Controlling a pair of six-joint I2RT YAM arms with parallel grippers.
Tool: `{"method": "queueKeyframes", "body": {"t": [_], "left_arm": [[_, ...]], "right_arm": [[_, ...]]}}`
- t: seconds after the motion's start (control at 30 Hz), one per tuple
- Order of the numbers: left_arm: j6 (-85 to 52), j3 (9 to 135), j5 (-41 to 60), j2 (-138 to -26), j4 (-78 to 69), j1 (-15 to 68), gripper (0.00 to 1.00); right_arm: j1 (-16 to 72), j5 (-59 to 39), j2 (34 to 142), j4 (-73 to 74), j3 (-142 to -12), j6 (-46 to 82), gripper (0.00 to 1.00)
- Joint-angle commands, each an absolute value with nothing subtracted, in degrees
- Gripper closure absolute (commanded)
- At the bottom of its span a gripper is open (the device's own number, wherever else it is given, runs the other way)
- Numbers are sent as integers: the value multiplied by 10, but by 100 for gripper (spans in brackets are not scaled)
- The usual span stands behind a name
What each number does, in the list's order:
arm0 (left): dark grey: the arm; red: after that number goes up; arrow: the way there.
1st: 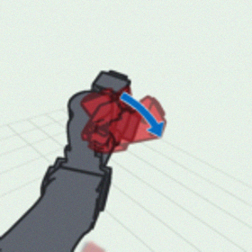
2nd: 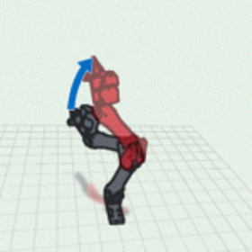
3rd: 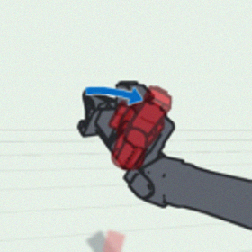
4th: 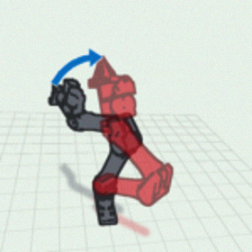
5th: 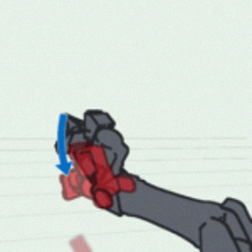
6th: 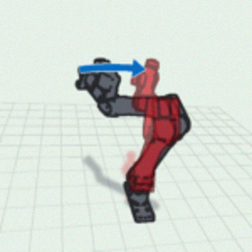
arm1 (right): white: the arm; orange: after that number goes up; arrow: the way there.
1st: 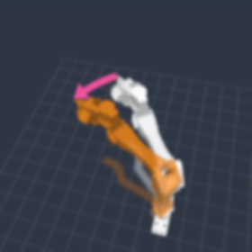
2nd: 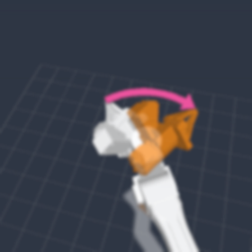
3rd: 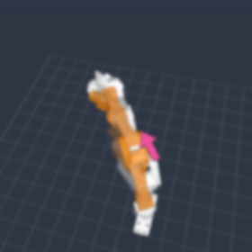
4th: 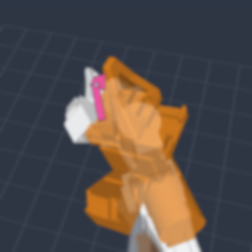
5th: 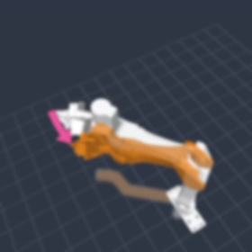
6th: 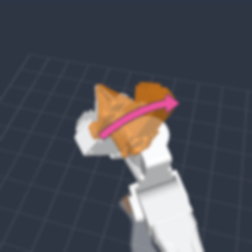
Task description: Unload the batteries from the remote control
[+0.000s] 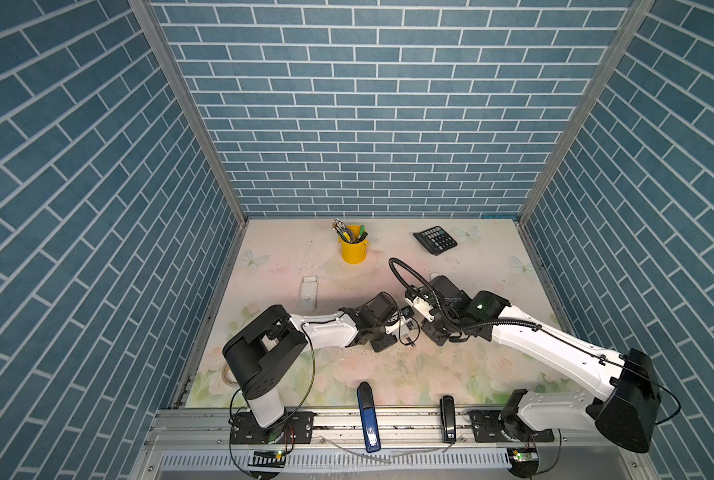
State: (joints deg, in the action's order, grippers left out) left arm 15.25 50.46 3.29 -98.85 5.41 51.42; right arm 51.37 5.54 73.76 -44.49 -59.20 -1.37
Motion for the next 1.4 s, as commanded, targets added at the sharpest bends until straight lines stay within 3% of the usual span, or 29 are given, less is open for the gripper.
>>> {"method": "queueKeyframes", "body": {"t": [0.0, 1.0, 1.37], "left_arm": [[163, 494, 25, -1012, 99, 518, 82], [163, 493, 20, -1010, 101, 519, 84], [164, 494, 20, -1010, 102, 519, 84]], "right_arm": [[518, 23, 751, -427, -612, -20, 100], [517, 7, 751, -466, -642, -47, 100], [516, 55, 750, -483, -643, -80, 100]]}}
